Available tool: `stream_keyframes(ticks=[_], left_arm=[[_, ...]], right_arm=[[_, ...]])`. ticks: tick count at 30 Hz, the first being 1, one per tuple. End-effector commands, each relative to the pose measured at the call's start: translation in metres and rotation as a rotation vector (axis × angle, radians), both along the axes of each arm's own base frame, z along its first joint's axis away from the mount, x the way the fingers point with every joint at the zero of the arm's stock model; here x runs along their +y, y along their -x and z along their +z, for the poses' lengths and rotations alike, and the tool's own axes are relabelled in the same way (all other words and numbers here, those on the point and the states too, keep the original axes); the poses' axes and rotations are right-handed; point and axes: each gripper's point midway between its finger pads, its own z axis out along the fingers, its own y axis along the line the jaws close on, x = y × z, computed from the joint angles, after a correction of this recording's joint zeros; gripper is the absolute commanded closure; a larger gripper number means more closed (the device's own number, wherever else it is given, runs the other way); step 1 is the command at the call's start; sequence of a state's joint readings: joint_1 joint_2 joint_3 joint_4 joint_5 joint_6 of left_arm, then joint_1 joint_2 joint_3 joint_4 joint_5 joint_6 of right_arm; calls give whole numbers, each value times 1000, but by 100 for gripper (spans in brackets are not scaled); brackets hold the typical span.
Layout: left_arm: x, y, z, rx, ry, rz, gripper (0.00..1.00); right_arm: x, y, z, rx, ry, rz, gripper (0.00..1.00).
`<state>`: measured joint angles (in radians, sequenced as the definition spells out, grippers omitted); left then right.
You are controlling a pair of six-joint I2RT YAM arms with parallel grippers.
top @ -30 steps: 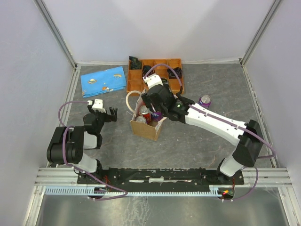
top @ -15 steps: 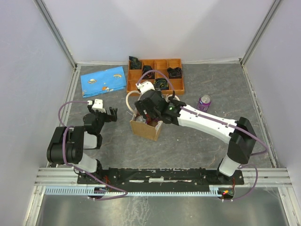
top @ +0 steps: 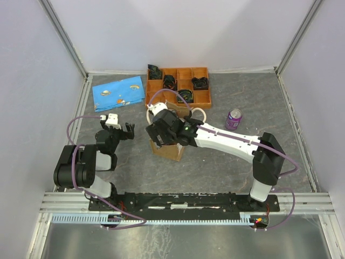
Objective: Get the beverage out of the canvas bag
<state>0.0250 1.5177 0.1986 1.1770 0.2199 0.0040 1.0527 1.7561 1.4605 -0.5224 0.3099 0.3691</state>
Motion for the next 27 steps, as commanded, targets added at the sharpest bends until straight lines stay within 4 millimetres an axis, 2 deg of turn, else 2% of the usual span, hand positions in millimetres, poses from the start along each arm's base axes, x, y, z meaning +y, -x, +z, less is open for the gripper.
stream_keyframes(ticks=[1, 8, 27], left_arm=[[1, -4, 16, -70, -47, -16, 1], [1, -4, 16, -71, -47, -17, 1], [1, -4, 16, -70, -47, -16, 1]], right_arm=[[26, 14, 15, 34, -73, 48, 1], [30, 23, 10, 63, -69, 59, 1], [30, 28, -57, 164, 37, 33, 1]])
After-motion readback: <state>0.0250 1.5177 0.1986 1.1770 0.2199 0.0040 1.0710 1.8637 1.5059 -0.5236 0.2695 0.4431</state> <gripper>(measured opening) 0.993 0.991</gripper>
